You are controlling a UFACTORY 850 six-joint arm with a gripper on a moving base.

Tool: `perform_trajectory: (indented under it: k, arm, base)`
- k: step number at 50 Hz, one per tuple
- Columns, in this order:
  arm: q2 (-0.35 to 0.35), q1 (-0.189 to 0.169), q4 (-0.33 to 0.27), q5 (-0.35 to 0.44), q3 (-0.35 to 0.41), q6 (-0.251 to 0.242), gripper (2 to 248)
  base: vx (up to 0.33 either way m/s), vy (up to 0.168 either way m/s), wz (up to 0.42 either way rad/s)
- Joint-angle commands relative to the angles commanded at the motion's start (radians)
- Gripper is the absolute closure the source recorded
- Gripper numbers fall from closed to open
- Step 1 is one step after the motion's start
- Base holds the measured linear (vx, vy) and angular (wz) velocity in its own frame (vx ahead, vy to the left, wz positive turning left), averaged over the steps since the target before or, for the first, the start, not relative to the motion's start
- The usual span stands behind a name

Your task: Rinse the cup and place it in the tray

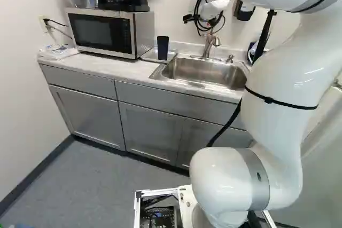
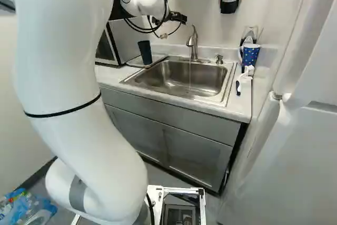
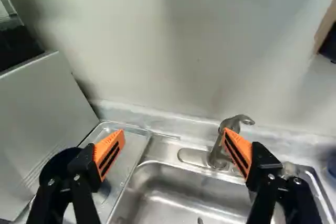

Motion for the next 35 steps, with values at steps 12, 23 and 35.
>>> perform_trajectory:
  k: [12,23,35]
  arm:
    - [-0.030,-0.027,-0.073,0.038,-0.032,0.000,3]
    - [-0.075,-0.042,-0.073,0.038,-0.083,0.000,3]
    - [-0.138,-0.050,-0.073,0.038,-0.154,0.000,3]
  base:
    - [0.000,0.000,0.000]
    - [0.000,0.000,0.000]
    - [0.000,0.000,0.000]
